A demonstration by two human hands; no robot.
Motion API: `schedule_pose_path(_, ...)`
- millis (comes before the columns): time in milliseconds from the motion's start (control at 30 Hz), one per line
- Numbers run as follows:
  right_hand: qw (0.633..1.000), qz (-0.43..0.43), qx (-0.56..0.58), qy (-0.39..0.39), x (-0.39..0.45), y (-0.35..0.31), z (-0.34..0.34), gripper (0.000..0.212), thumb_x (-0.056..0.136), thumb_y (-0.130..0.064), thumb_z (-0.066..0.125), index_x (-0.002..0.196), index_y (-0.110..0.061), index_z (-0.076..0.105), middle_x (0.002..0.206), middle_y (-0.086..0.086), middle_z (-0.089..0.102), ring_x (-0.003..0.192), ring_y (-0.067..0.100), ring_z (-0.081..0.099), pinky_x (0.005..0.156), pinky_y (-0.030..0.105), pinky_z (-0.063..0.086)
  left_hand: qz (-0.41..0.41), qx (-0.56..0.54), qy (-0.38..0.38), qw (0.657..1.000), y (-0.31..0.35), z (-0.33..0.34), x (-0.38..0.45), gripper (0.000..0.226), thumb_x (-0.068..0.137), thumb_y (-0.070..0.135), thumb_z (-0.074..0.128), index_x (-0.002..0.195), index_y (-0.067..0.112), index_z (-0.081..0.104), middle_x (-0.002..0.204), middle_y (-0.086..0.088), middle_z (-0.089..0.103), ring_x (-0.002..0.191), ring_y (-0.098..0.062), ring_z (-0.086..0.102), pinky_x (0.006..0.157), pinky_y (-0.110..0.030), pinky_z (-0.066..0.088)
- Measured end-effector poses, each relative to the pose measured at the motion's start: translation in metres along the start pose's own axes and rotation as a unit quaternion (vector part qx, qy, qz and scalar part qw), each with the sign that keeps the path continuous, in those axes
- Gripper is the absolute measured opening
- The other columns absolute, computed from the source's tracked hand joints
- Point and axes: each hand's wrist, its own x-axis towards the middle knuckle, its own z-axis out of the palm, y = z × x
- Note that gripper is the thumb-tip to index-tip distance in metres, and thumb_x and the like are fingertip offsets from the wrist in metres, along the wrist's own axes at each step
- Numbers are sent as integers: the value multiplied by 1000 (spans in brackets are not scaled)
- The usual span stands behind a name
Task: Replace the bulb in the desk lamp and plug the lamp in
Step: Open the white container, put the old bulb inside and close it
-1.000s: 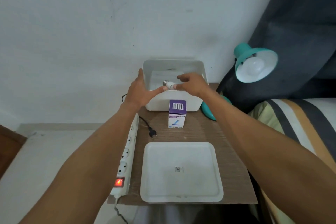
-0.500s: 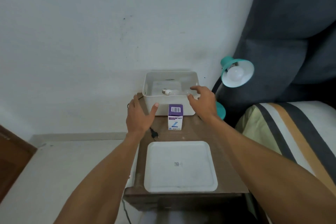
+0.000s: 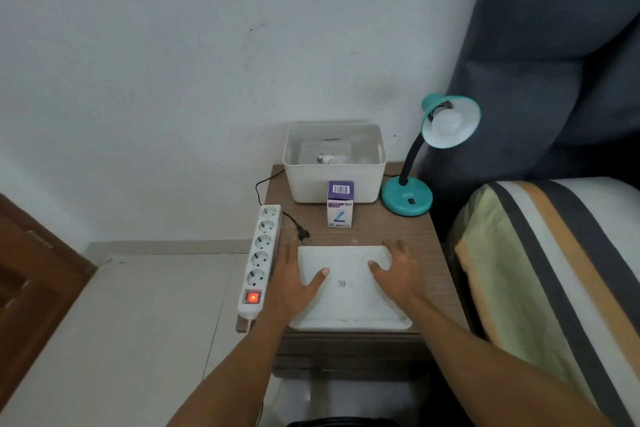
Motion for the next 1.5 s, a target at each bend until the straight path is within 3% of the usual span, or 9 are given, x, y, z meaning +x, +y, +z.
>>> schedule_pose_path(233, 996, -14, -91, 13, -25, 24, 15, 76, 89, -55, 57, 152, -20, 32, 161, 11, 20, 150, 29, 12, 122, 45, 7, -5, 51, -22, 998, -13, 12, -26, 106, 89, 73, 57, 164, 19, 4, 172, -8, 8, 160, -25, 5, 125, -36, 5)
schedule_pose_path(433, 997, -24, -70, 11, -30, 33, 24, 73, 91, -53, 56, 152, -19, 35, 162, 12, 22, 151, 31, 10, 122, 43, 3, -37, 35, -29, 998, -6, 20, -32, 108, 87, 76, 55, 165, 20, 6, 174, -9, -2, 160, -24, -7, 127, -37, 0)
schedule_pose_path(567, 999, 9, -35, 7, -32, 27, 26, 73, 89, -53, 60, 151, -24, 36, 163, 8, 18, 151, 31, 12, 120, 42, 15, -59, 23, -21, 998, -5, 20, -31, 111, 84, 77, 60, 165, 21, 11, 174, -6, 1, 160, -23, -2, 127, -35, 4)
schedule_pose_path(700, 1000, 9, 6, 28, -30, 12, 19, 71, 87, -47, 68, 148, -22, 43, 163, 7, 22, 142, 32, 36, 112, 43, 37, -79, -20, -10, 997, -3, 15, -30, 114, 80, 73, 68, 165, 24, 10, 174, -3, 7, 160, -23, 8, 127, -36, 14)
schedule_pose_path(800, 998, -15, 21, 54, -22, -4, 8, 68, 87, -41, 70, 146, -20, 47, 161, 7, 26, 138, 32, 43, 107, 42, 42, -69, -27, 24, 997, 6, 3, -23, 114, 79, 67, 75, 164, 19, 16, 173, -3, 10, 159, -23, 11, 123, -28, 8)
schedule_pose_path(933, 991, -69, 49, 102, 0, -31, -16, 67, 86, -36, 72, 145, -16, 48, 159, 8, 31, 136, 31, 43, 107, 43, 41, -18, -43, 81, 996, 30, -24, 2, 112, 78, 60, 80, 163, 16, 22, 173, -4, 12, 157, -25, 20, 116, -27, 17)
schedule_pose_path(1133, 978, -114, 52, 168, 51, -85, -62, 66, 86, -39, 70, 144, -14, 49, 160, 13, 27, 144, 31, 33, 113, 44, 34, 58, -45, 146, 987, 70, -75, 69, 110, 75, 59, 84, 158, 8, 34, 171, -9, 21, 156, -25, 25, 119, -29, 23)
schedule_pose_path(1367, 978, -113, 42, 171, 118, -130, -93, 69, 88, -41, 65, 148, -14, 44, 162, 14, 22, 145, 31, 30, 114, 40, 30, 77, -36, 127, 988, 98, -106, 156, 111, 74, 68, 81, 156, 8, 37, 169, -11, 25, 153, -26, 30, 123, -40, 32)
schedule_pose_path(1500, 983, -100, 47, 144, 153, -142, -94, 71, 89, -43, 64, 150, -15, 40, 163, 14, 18, 147, 30, 25, 116, 40, 27, 83, -24, 116, 989, 97, -107, 197, 112, 71, 76, 75, 152, 7, 40, 163, -10, 33, 148, -27, 38, 117, -46, 40)
